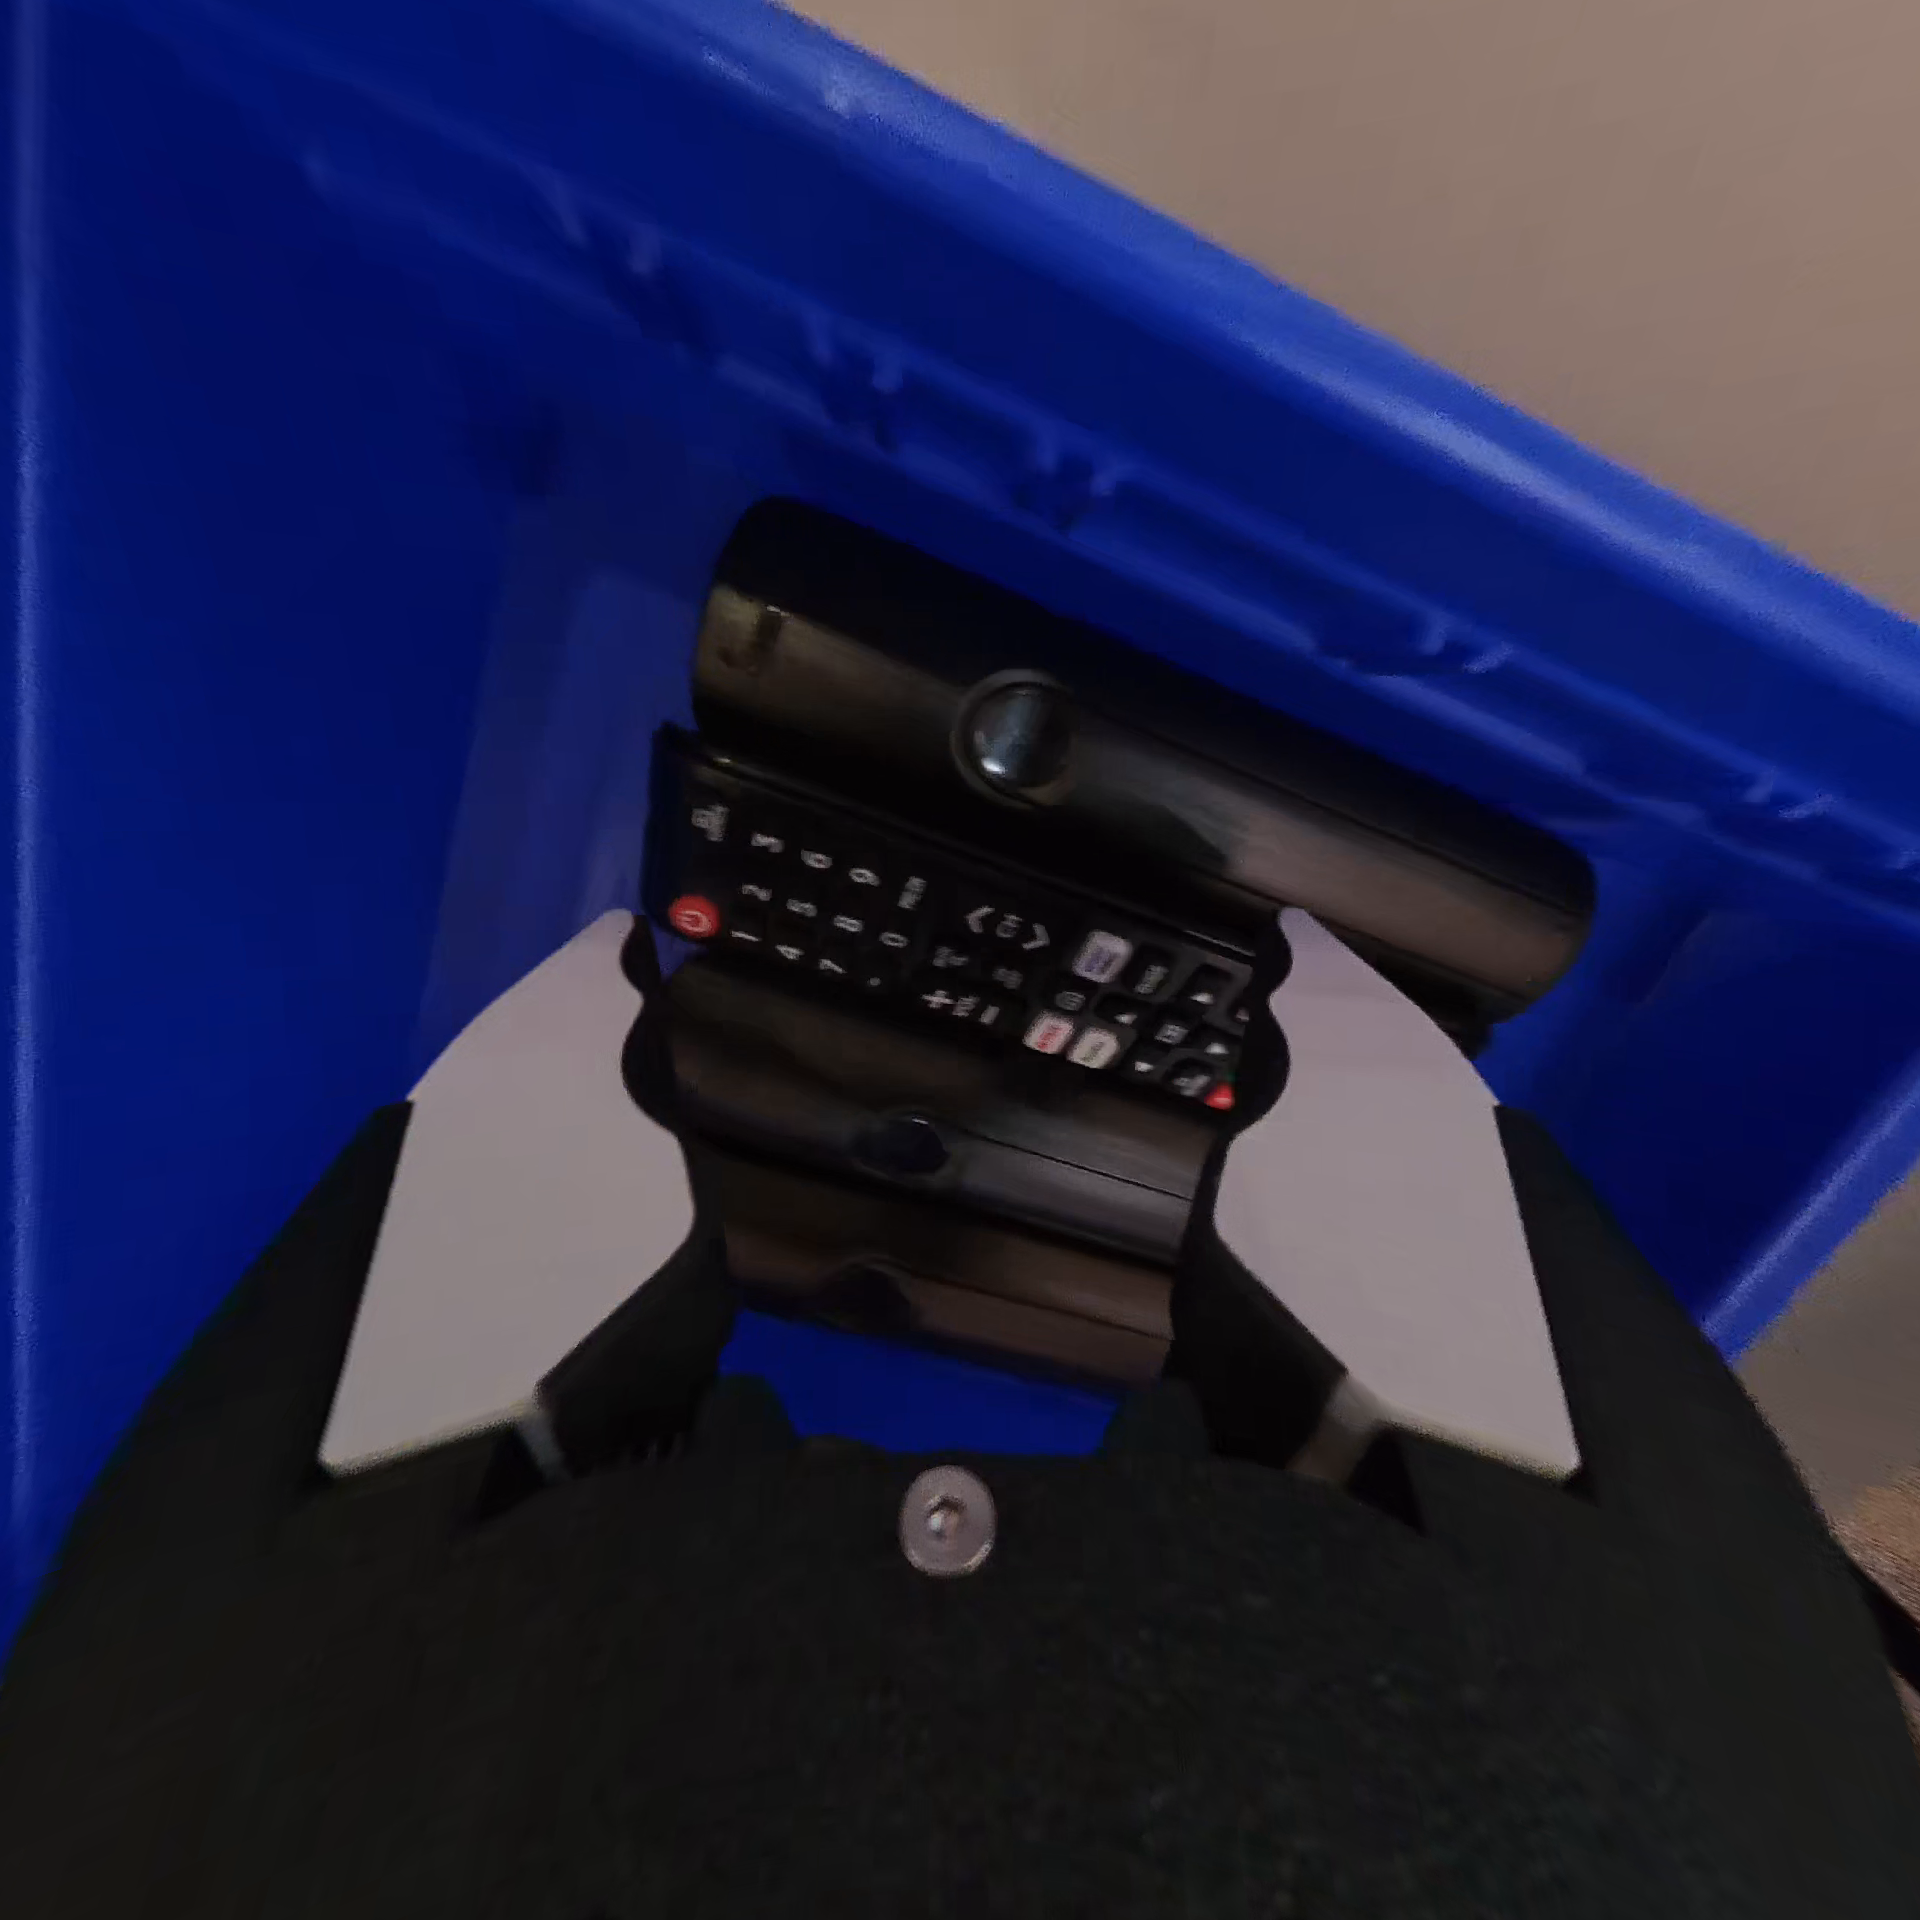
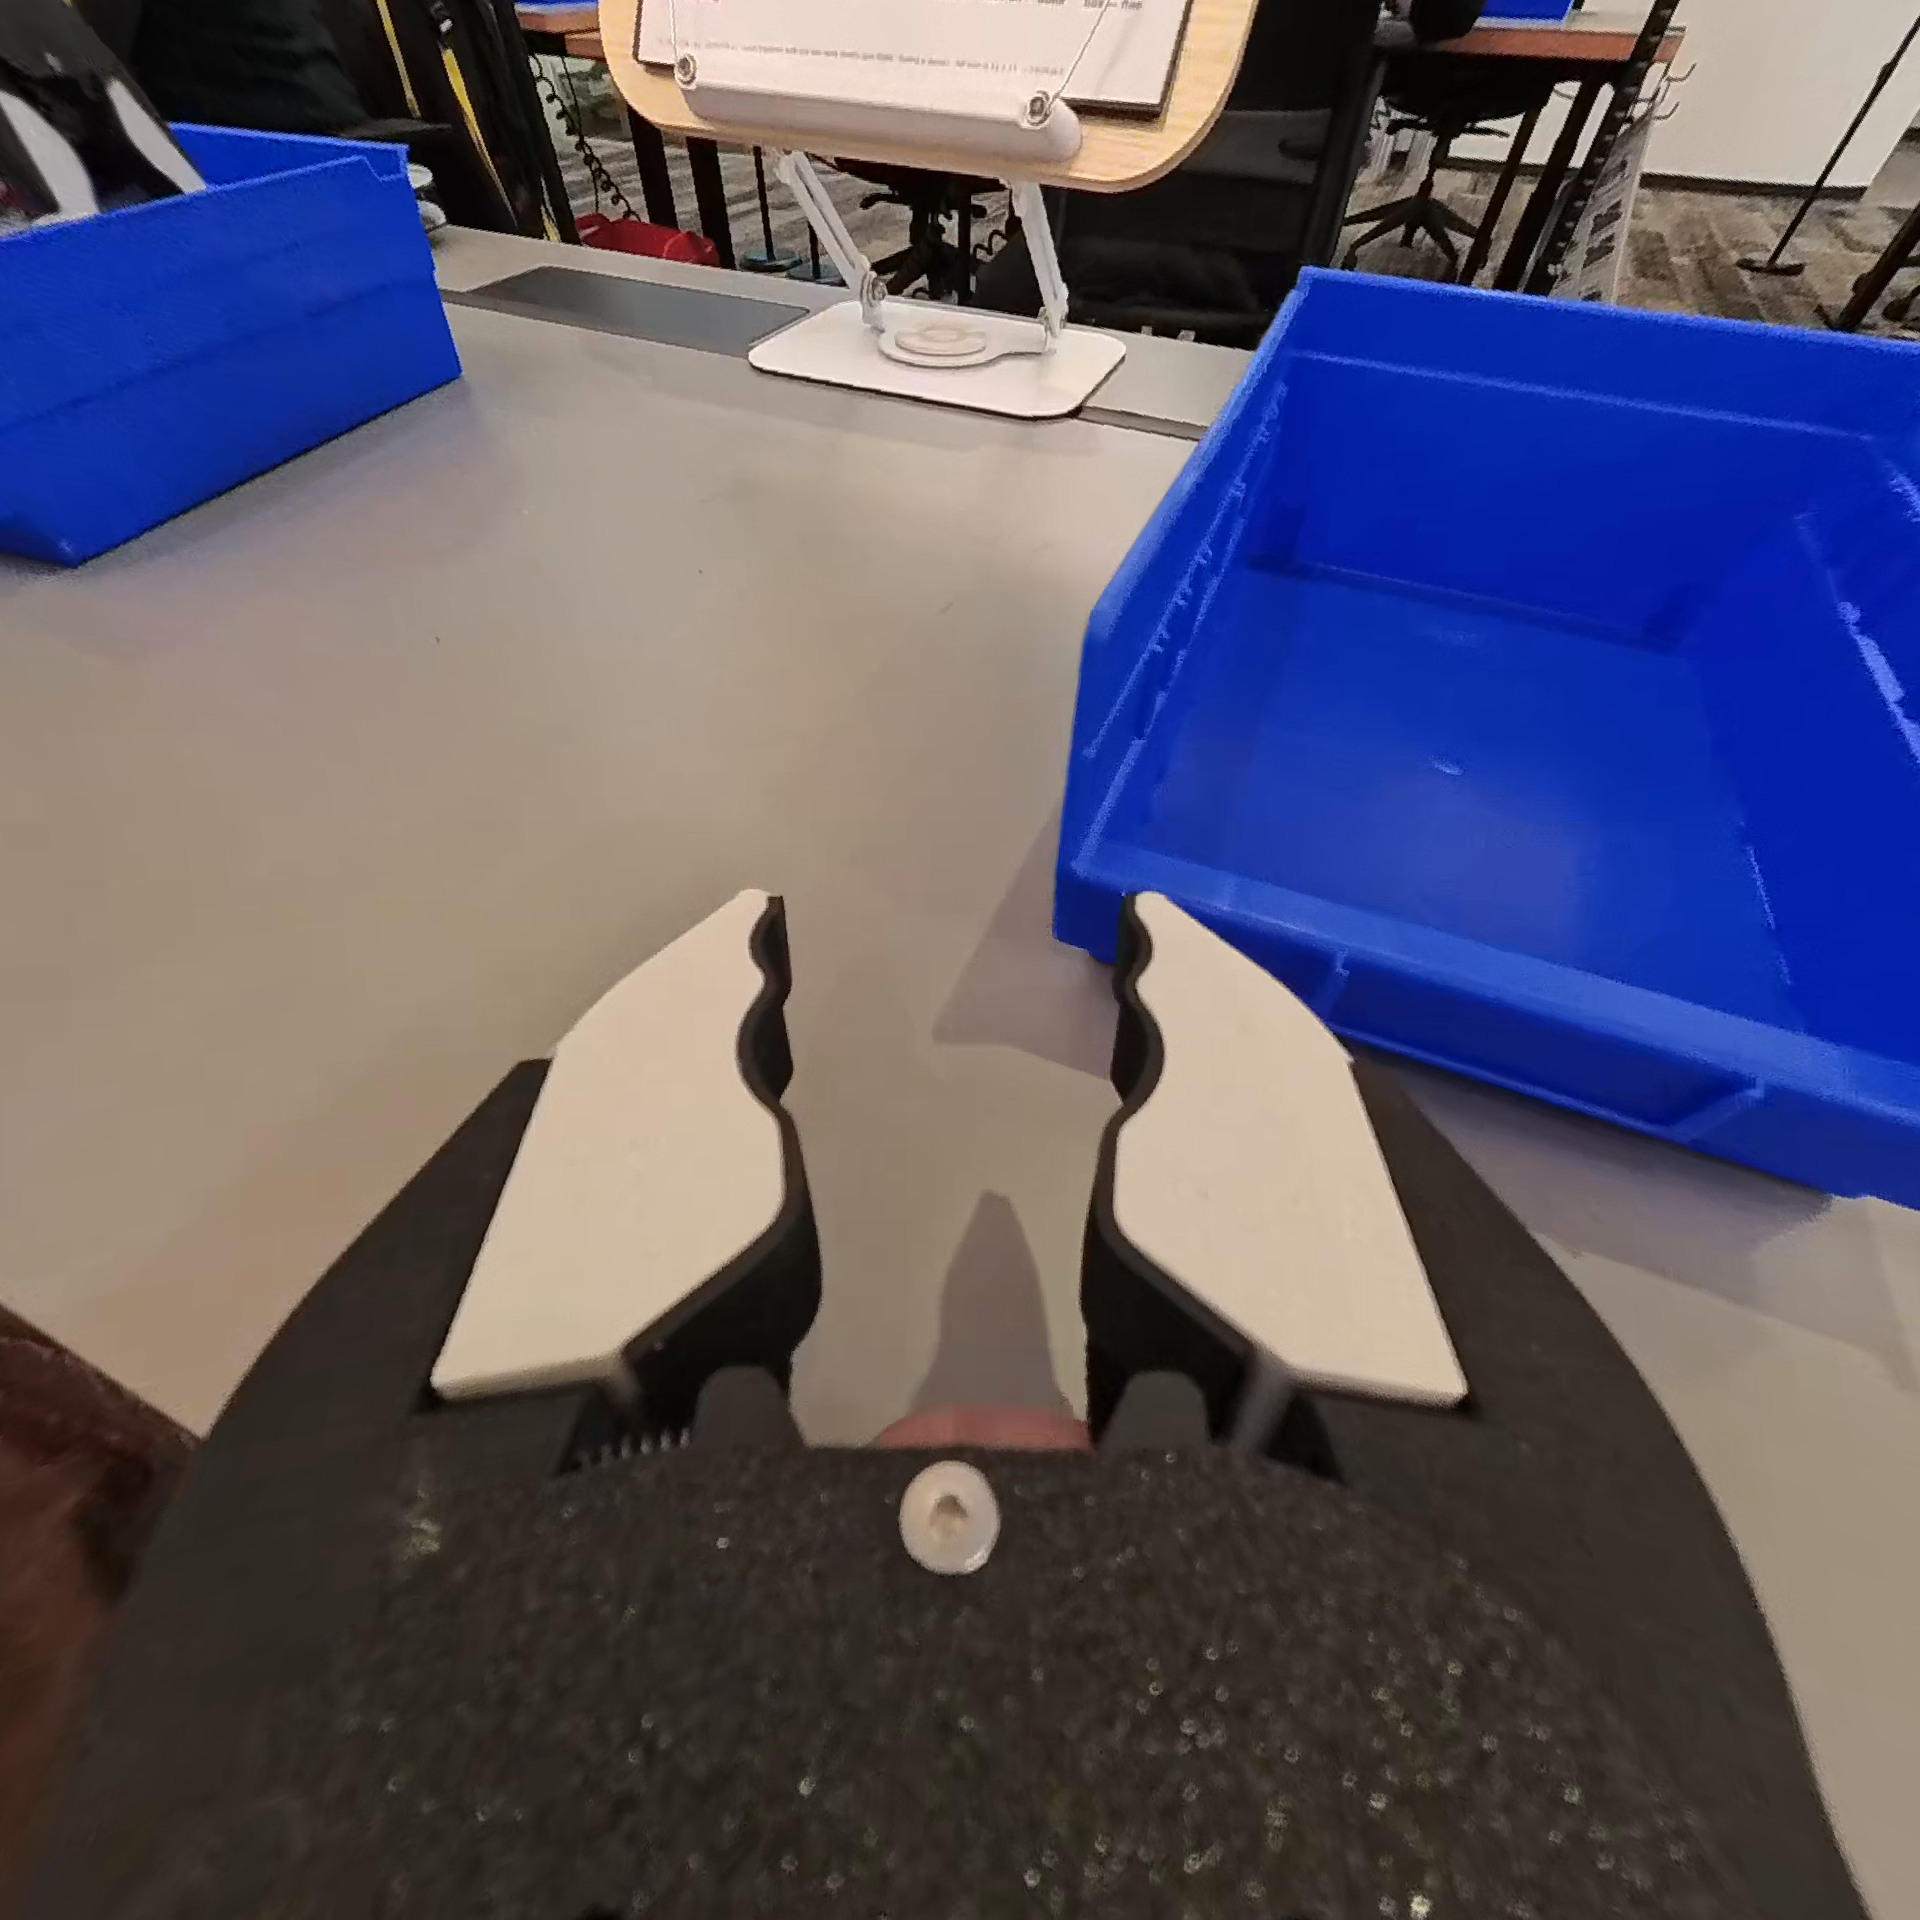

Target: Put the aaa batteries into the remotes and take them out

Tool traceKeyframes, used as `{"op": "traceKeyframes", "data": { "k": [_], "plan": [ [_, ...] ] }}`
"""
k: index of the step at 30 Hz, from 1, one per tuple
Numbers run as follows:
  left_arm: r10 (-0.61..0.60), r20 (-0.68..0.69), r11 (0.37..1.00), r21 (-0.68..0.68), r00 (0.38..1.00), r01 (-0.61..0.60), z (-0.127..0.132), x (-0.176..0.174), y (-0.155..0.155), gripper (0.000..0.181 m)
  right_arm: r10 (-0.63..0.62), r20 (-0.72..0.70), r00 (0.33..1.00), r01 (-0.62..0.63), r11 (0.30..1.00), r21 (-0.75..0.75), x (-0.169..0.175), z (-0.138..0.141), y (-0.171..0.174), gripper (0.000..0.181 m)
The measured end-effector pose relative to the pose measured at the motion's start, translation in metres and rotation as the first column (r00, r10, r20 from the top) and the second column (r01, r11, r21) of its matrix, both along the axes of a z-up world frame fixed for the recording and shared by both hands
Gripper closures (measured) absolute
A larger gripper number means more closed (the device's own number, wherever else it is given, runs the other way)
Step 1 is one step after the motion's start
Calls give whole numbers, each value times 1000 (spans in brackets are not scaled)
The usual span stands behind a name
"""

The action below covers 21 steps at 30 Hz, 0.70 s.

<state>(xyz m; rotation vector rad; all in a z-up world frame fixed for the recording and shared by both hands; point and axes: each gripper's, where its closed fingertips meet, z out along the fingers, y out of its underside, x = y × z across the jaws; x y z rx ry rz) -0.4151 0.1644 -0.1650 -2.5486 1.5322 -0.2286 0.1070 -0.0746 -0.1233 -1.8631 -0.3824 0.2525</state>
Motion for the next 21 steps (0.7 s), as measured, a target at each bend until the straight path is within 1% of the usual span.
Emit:
{"op": "traceKeyframes", "data": {
  "k": [2,4,5,6,8,9,10,11,13,14,15,16,18,20,21],
  "plan": [
    [-8,1,1000,0,1000,8,-3,-3,7,69,4,14,1000,-4,1000,-4,-2,-2,1,122],
    [2,0,999,-44,1000,-2,-4,-5,8,68,7,41,999,-7,1000,-7,-2,-5,2,122],
    [15,5,997,-70,1000,-14,-1,-5,5,65,6,52,999,-5,1000,-9,-2,-6,3,123],
    [36,39,995,-99,999,-32,5,-2,0,64,4,57,998,-3,1000,-15,-2,-7,4,124],
    [93,113,989,-128,989,-78,18,7,-12,68,1,50,999,0,1000,-21,-2,-8,4,124],
    [126,110,987,-115,986,-113,21,7,-19,74,1,44,999,0,1000,-19,-3,-7,4,124],
    [169,79,983,-85,983,-162,22,3,-25,84,4,39,999,-3,1000,-17,-3,-7,3,124],
    [210,60,977,-58,976,-207,21,2,-35,86,5,39,999,-5,1000,-18,-3,-7,2,124],
    [300,74,954,-5,951,-300,18,9,-58,92,10,42,999,-9,1000,-23,-2,-9,0,124],
    [381,48,923,42,923,-383,13,5,-65,97,11,42,999,-10,1000,-22,-2,-8,-1,124],
    [477,30,873,95,878,-477,10,0,-68,106,10,41,999,-9,1000,-20,-1,-8,-1,124],
    [537,63,833,118,841,-541,9,2,-72,105,10,38,999,-9,1000,-19,0,-7,-1,124],
    [622,146,758,136,770,-638,10,8,-74,117,15,31,999,-14,1000,-21,0,-7,-2,124],
    [670,201,701,145,715,-698,10,13,-71,117,17,31,999,-16,1000,-20,0,-7,-1,124],
    [688,195,682,155,699,-715,7,12,-69,117,19,34,999,-18,1000,-20,0,-6,-1,124]
  ]
}}
